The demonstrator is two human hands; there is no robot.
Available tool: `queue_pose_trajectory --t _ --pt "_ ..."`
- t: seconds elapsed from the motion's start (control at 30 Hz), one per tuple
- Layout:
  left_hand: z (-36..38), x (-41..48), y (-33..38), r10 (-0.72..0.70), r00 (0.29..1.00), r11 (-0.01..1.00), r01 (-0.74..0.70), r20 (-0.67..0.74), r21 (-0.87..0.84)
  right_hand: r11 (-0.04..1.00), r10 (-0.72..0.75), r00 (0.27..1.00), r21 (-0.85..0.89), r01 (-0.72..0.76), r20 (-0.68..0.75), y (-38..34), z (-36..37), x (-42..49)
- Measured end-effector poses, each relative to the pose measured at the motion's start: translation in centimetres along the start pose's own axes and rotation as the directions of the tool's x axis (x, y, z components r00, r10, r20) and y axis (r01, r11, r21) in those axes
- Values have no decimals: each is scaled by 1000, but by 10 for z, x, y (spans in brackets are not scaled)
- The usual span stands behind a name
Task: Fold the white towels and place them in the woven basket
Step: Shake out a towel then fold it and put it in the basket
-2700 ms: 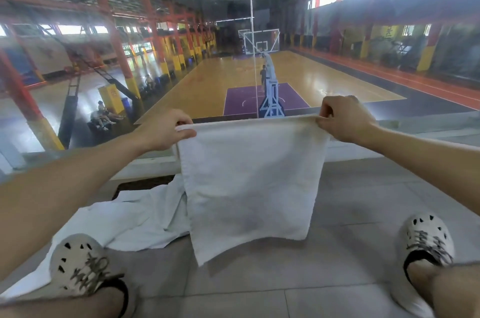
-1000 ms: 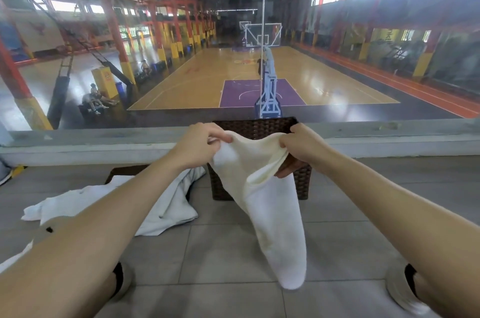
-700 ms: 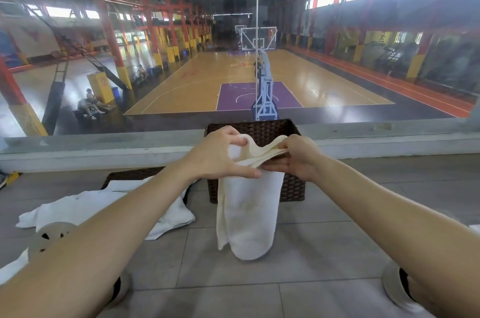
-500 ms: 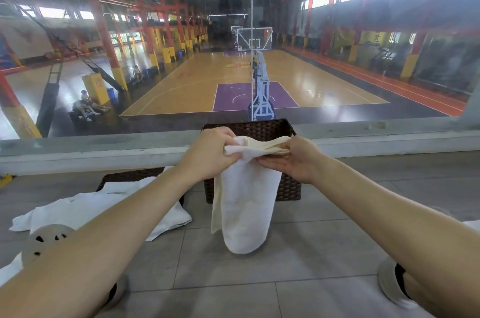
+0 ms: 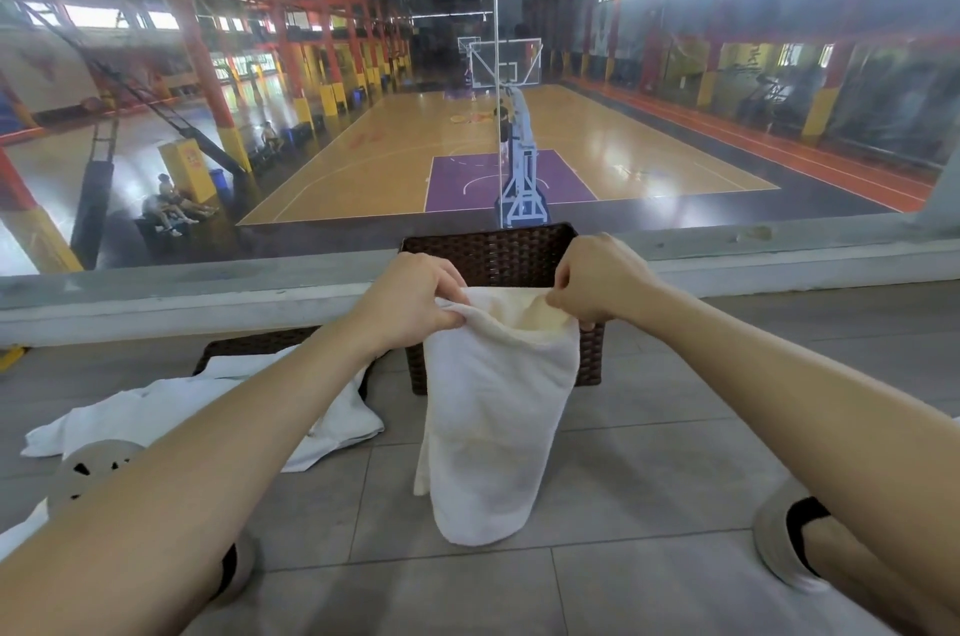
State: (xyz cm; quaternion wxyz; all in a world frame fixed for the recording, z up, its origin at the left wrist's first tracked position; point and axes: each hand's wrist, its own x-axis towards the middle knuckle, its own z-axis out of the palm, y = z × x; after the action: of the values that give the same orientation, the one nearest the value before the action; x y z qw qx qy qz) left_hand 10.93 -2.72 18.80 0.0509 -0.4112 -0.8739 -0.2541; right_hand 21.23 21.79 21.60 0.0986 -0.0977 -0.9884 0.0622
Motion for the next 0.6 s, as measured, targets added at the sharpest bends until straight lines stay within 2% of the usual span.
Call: queue_pose_trajectory --t 0.07,0.17,0.23,0.3,0.33,0.37,0.43,0.47,0.53,0.6 --pt "0 0 0 -33 999 999 33 14 -12 1000 -4 999 -28 5 52 0 -2 1" --pt "2 0 3 -90 995 989 86 -33 -117 997 -31 999 -77 28 -32 5 -6 4" --pt "1 2 9 -98 994 985 89 -56 -150 991 -120 992 -72 116 -47 6 -14 1" --pt "-2 2 18 -83 993 984 68 -81 -165 966 -232 970 131 222 70 -1 -24 -7" --pt "-4 2 22 -73 994 982 56 -87 -183 957 -267 955 153 247 130 -8 -27 -11" --pt "-5 2 26 -68 994 976 48 -89 -210 954 -297 945 83 288 135 -16 -24 -12" --pt "-9 0 31 -53 995 964 28 -88 -265 934 -349 934 -59 353 72 -26 -5 -6" --pt "-10 -1 32 -44 994 958 14 -98 -288 931 -358 933 -64 359 25 -30 2 -3" --pt "-10 -3 26 -67 987 926 7 -146 -376 922 -381 920 41 385 -88 -35 8 1" --pt "-4 -9 8 -163 981 865 89 -109 -494 907 -402 902 69 416 -159 -37 5 1"
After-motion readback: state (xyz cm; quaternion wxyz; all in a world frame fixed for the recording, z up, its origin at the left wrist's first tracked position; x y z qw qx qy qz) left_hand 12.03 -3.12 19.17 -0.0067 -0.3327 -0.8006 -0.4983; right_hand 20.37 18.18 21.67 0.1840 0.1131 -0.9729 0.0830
